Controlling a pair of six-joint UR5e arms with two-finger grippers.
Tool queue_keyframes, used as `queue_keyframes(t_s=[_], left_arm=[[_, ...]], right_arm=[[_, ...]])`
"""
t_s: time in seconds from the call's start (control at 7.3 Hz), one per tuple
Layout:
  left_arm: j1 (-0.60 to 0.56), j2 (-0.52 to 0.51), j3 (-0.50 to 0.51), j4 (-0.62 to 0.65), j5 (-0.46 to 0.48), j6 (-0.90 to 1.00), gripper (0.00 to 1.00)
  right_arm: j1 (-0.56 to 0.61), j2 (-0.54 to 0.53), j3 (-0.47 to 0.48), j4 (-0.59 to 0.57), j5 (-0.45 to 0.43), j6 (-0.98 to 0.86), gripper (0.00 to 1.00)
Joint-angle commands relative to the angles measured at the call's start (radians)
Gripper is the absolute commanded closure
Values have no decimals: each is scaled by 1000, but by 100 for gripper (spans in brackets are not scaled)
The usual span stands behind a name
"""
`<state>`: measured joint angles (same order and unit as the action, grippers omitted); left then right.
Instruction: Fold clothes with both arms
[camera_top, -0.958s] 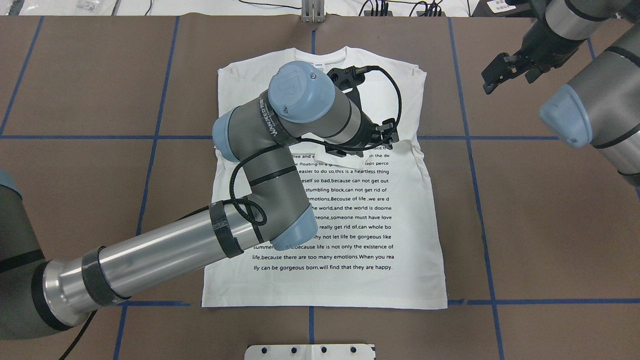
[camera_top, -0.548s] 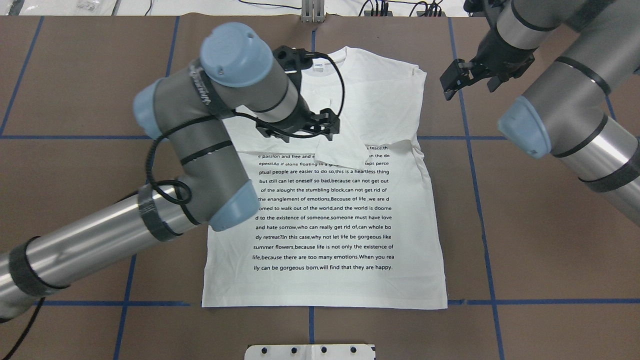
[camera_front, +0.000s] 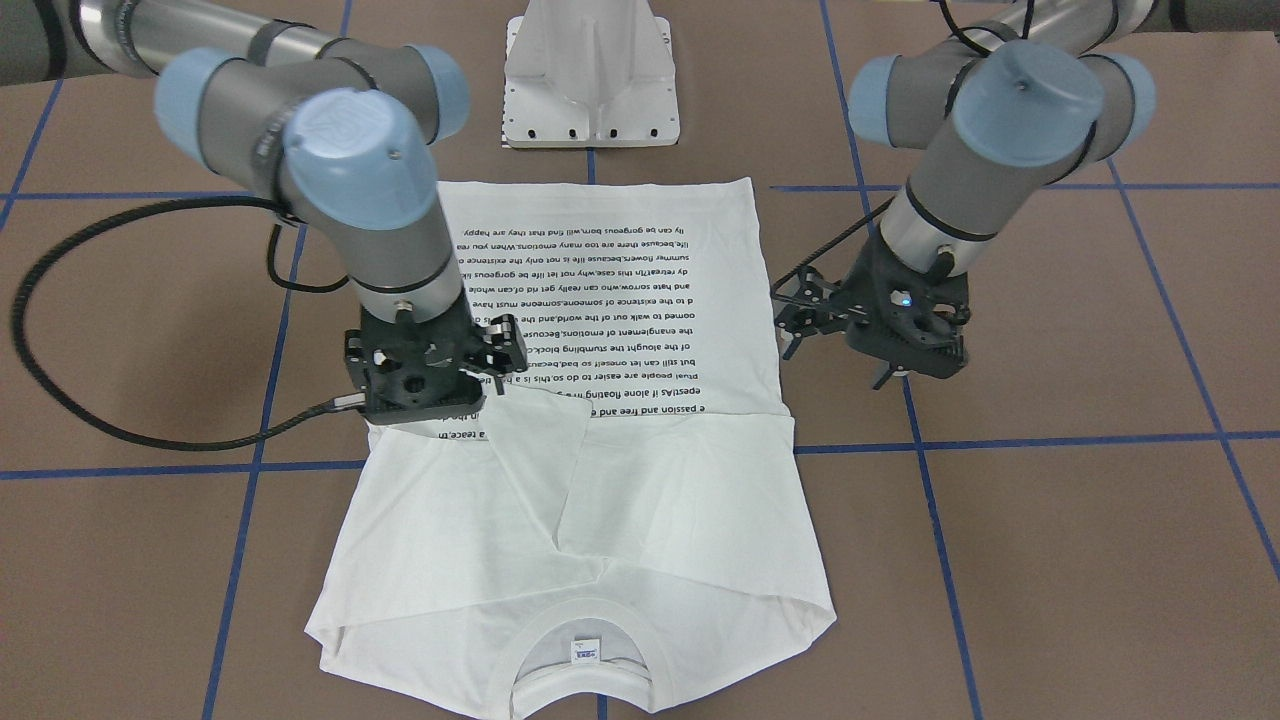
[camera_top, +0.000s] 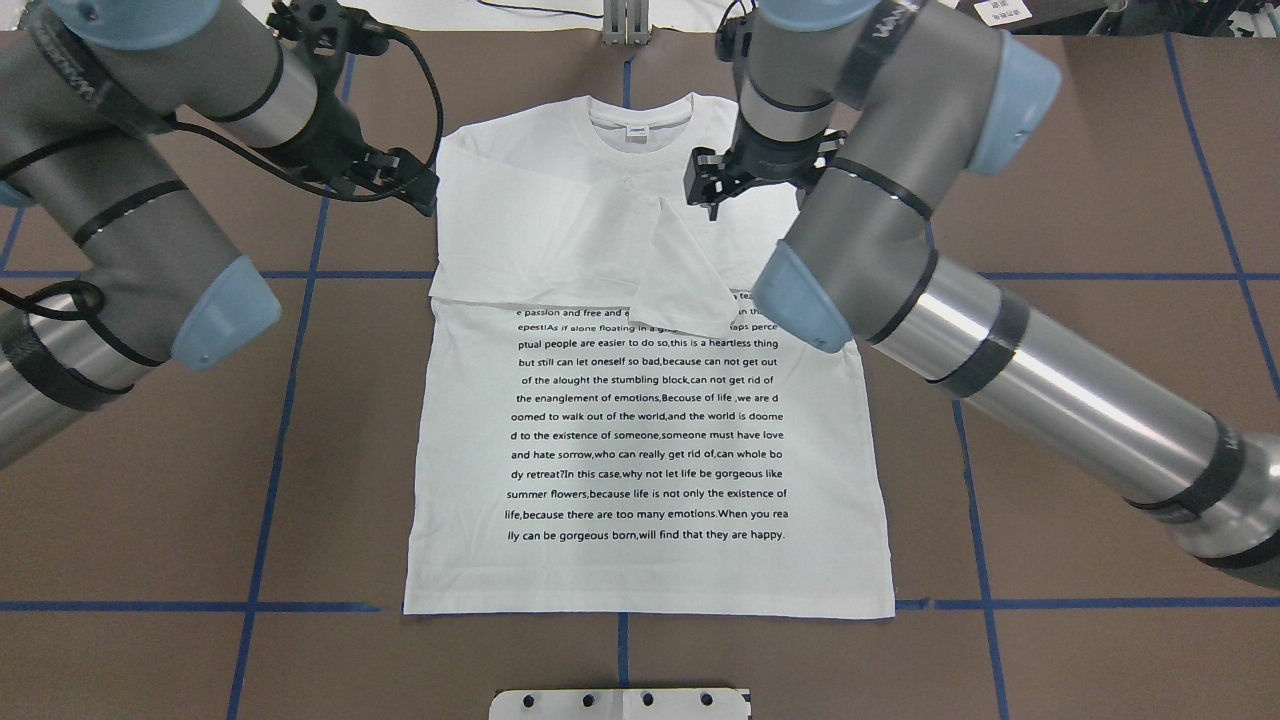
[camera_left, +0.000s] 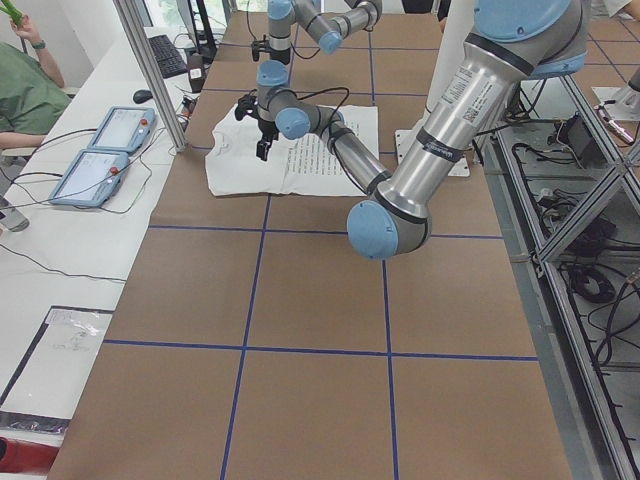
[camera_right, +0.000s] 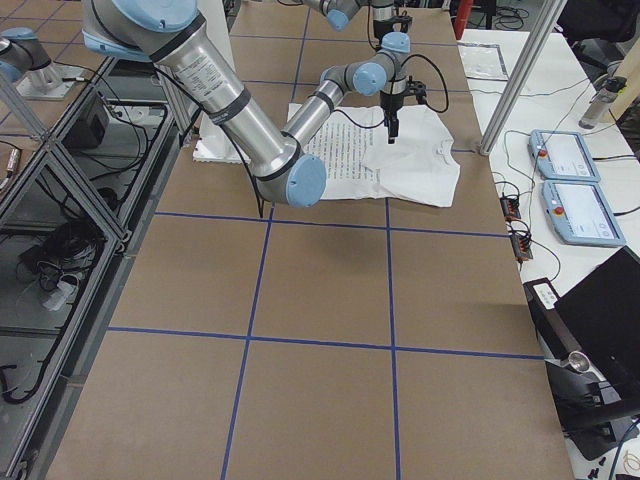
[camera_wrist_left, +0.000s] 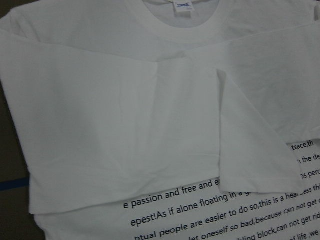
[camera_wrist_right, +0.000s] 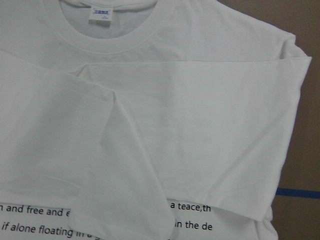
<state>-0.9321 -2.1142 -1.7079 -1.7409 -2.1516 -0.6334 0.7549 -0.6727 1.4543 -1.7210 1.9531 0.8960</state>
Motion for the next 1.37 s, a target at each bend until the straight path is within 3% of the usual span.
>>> queue_keyframes(t_s=[0.0, 0.41, 0.82, 1.23], left_arm=[[-76, 71, -4, -2, -78, 185, 0], [-77, 74, -4, -5, -86, 184, 0], [-77, 76, -4, -6, -85, 175, 0], [-76, 76, -4, -8, -85, 172, 0]], right_arm=[[-102, 193, -319, 125, -145, 64, 1], [-193, 200, -393, 175, -282, -52, 9], [-216, 180, -393, 175, -307, -150, 21], [-223, 168, -393, 175, -307, -149, 24]])
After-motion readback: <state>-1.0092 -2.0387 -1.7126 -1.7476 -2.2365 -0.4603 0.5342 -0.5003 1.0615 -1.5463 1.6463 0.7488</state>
